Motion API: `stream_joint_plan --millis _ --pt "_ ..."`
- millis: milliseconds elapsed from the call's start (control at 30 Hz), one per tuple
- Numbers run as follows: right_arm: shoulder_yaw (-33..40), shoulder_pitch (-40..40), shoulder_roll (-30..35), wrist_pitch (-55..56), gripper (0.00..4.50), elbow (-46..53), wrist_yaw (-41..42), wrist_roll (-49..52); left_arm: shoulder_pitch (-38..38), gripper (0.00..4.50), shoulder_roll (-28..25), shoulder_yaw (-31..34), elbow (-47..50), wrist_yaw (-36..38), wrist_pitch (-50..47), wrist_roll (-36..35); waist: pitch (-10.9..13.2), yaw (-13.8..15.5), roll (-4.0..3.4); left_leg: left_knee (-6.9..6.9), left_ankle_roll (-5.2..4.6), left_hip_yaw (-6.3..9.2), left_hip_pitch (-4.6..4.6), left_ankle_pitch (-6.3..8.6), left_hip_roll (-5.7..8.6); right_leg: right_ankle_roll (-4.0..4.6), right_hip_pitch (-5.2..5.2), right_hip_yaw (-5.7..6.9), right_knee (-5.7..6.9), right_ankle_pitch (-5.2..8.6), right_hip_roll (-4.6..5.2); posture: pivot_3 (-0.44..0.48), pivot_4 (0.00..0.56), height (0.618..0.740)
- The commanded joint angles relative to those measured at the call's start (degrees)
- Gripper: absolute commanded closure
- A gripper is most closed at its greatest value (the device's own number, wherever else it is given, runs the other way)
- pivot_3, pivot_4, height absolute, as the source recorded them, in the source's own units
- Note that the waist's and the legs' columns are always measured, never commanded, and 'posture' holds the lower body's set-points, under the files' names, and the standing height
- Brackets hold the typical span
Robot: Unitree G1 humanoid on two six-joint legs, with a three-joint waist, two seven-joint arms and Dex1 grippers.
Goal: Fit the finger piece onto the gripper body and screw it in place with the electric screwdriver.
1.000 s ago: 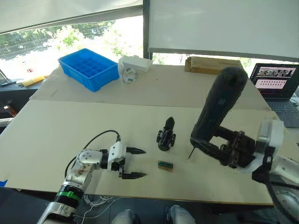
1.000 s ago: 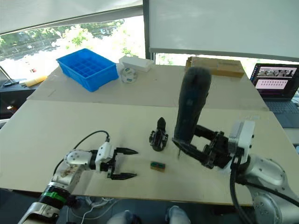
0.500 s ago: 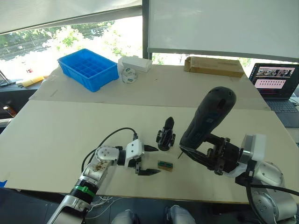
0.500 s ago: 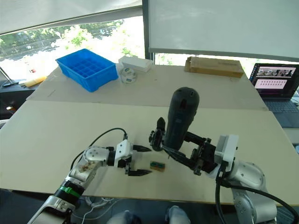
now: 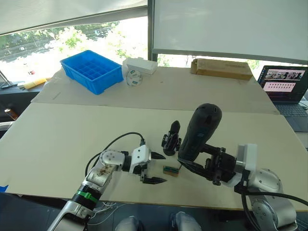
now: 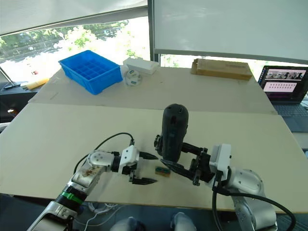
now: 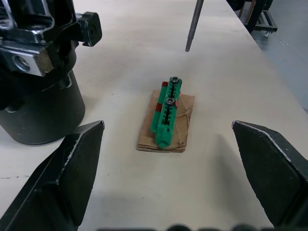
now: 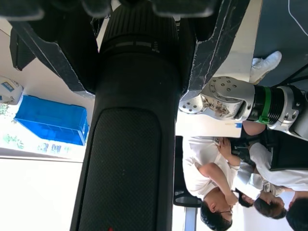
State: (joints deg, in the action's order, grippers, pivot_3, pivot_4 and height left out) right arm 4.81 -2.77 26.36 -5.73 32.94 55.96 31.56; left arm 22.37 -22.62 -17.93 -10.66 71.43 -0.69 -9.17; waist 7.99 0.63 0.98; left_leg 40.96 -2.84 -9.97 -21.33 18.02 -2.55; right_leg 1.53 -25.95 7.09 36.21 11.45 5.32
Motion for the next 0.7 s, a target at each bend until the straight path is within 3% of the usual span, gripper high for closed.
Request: stream_joint_plan --millis 33,700 --pt "-0.1 1.7 0.1 2.4 2.59 1.2 -0.9 0.0 -0.5 0.00 0.1 -0.5 2.2 -0.6 -0.1 -0.2 0.0 0.0 0.00 0.00 0.00 0.00 0.00 0.00 0.00 0.00 0.00 0.00 0.00 0.00 0.00 0.000 0.150 0.740" --pt "-2.5 3.2 0.2 3.0 2.59 -0.7 -1.3 -1.9 -2.1 0.00 0.9 -1.5 -0.1 -4.8 1.8 1.4 0.0 0.1 0.00 0.01 -0.01 0.00 0.04 0.00 0.00 0.00 0.04 0.00 0.02 0.00 0.02 0.000 0.150 0.740"
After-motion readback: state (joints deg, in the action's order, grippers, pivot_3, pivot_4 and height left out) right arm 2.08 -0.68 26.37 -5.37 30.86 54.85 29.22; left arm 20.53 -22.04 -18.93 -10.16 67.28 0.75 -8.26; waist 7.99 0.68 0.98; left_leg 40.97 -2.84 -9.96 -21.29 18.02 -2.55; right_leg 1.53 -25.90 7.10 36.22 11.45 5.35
